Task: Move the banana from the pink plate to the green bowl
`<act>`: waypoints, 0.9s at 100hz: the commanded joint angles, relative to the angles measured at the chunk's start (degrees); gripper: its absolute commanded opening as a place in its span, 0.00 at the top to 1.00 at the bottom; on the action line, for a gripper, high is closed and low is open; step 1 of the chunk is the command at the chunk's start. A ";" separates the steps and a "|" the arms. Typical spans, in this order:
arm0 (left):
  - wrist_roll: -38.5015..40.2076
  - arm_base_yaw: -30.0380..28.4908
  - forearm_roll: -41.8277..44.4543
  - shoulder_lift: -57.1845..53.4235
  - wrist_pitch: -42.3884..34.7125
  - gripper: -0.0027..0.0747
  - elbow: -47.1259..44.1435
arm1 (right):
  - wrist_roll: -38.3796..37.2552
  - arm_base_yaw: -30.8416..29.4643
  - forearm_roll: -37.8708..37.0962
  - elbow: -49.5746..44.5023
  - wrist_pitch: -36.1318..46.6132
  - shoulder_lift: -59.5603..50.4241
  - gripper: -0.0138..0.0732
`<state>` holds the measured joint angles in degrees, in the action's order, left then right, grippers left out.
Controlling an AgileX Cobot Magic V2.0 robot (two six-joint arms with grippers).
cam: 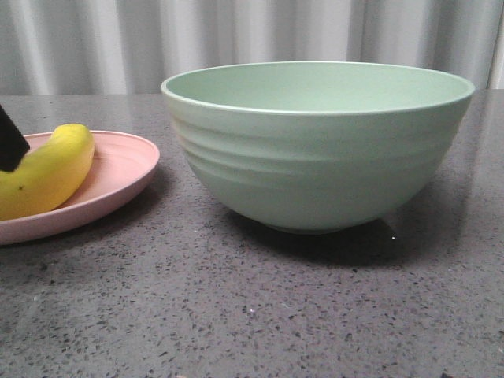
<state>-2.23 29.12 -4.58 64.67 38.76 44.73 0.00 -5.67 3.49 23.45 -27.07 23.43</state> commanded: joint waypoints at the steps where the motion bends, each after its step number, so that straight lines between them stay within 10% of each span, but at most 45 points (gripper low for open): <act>1: -0.12 0.59 -0.41 0.99 -1.80 0.46 2.23 | 0.50 -0.20 0.03 2.08 4.83 0.97 0.91; 73: -0.12 0.48 0.02 5.15 -1.99 0.47 2.23 | 0.50 -0.20 0.03 2.08 4.83 0.97 0.91; 90: -0.12 0.48 0.02 5.15 -1.99 0.63 2.23 | 0.50 -0.20 0.03 2.08 4.83 0.97 0.91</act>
<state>-2.23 29.12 -4.46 70.76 39.00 45.09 0.00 -5.67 3.49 23.45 -27.07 23.43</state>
